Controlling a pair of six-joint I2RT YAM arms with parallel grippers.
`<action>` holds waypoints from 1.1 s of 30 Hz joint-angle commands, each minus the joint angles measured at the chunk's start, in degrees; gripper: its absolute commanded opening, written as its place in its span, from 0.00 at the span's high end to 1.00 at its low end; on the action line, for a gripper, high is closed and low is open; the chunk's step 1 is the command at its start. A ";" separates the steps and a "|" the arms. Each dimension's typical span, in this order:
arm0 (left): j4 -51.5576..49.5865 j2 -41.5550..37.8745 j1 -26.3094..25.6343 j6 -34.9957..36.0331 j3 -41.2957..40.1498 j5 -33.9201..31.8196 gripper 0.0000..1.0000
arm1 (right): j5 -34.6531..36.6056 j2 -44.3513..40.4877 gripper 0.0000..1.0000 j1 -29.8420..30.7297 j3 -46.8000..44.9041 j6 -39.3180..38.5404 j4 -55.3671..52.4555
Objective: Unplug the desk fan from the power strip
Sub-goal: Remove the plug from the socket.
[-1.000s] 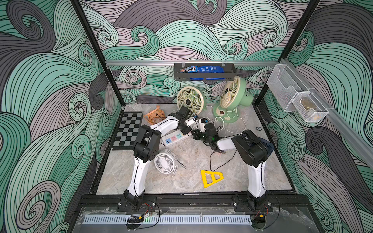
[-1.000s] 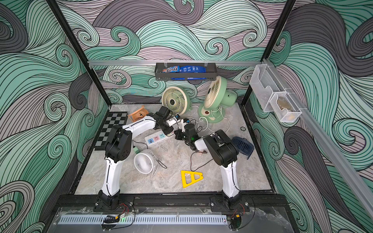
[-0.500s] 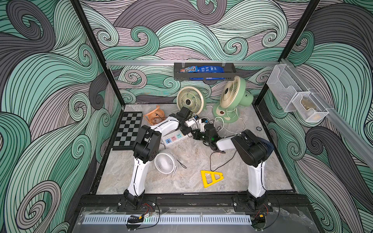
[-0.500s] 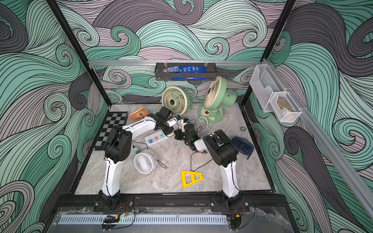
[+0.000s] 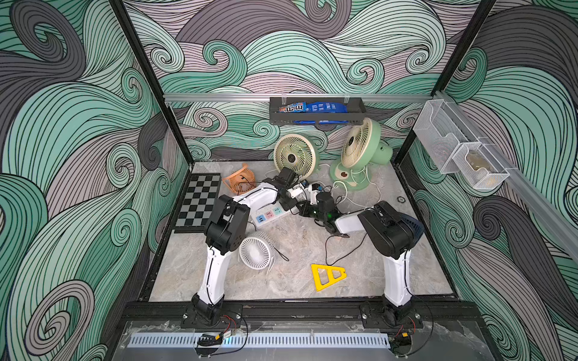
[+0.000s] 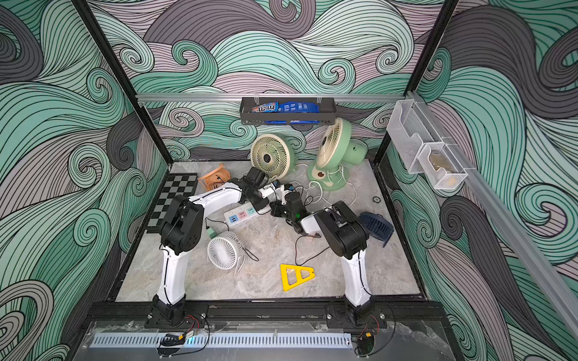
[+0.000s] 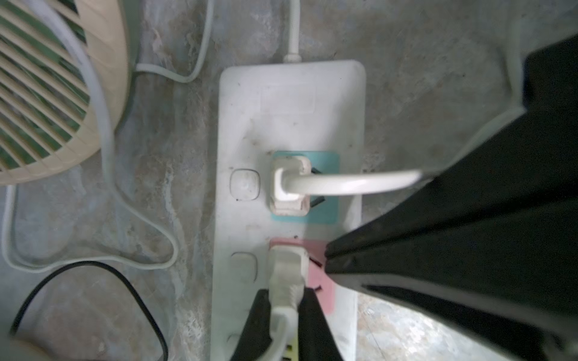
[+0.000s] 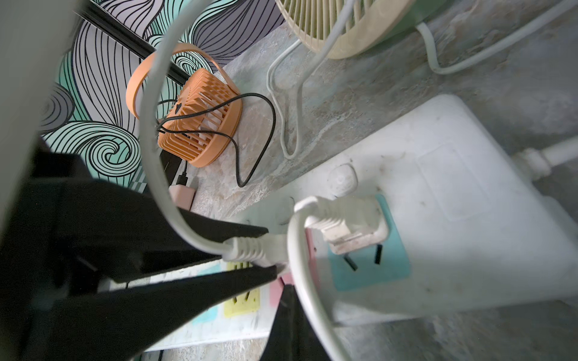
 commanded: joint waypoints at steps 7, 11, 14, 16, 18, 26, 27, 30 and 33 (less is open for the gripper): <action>-3.80 -1.09 0.61 -1.16 3.15 3.72 1.00 | 1.18 2.72 0.95 0.15 -0.24 -0.19 -5.98; -6.75 -0.52 0.96 -1.73 4.16 7.60 1.00 | 0.89 2.86 0.95 0.17 -0.18 -0.05 -6.07; -6.32 -0.63 0.49 0.96 2.95 6.29 1.00 | 0.66 2.97 0.95 0.22 0.14 0.16 -6.39; -3.80 -1.15 -0.05 2.10 1.32 2.59 1.00 | 0.68 3.26 0.95 0.31 0.47 0.24 -6.93; -1.53 -1.57 -0.39 2.17 0.07 -1.27 1.00 | 0.78 3.47 0.95 0.41 1.04 0.37 -7.74; 0.50 -1.93 -0.45 3.45 -1.53 -4.66 1.00 | 1.26 4.69 0.95 1.57 3.06 0.78 -10.20; 0.97 -2.09 -0.40 3.36 -1.90 -4.73 1.00 | 1.33 4.63 0.95 1.62 2.89 0.75 -10.17; -0.21 -2.42 0.85 1.75 -1.33 -1.32 1.00 | 1.55 4.27 0.95 1.60 2.17 0.89 -9.77; -5.10 -1.19 3.47 -2.45 2.27 7.14 1.00 | 1.53 4.09 0.95 1.56 1.73 0.92 -9.38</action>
